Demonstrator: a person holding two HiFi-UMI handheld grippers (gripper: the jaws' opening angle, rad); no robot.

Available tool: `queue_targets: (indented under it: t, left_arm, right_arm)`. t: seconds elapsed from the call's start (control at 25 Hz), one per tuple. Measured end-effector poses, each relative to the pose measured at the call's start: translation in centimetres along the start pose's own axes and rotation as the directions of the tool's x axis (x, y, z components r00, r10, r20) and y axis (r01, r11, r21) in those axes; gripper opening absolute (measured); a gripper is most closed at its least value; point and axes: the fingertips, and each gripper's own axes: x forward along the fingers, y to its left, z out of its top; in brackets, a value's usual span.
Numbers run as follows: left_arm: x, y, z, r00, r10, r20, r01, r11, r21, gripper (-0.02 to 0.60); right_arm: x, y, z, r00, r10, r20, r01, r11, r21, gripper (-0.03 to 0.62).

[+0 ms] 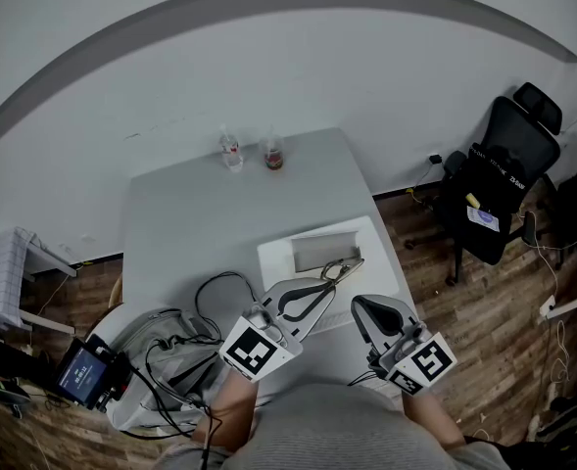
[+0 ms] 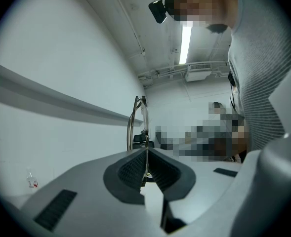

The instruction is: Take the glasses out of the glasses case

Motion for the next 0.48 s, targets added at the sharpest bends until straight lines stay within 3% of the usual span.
queue_targets:
  t: [0.48]
  left_arm:
    - [0.06, -0.17, -0.15, 1.0, 0.001, -0.005, -0.001, 1.0, -0.025, 0.023]
  right_arm:
    - [-0.05, 0.01, 0.23, 1.0, 0.002, 0.005, -0.002, 1.0, 0.0, 0.012]
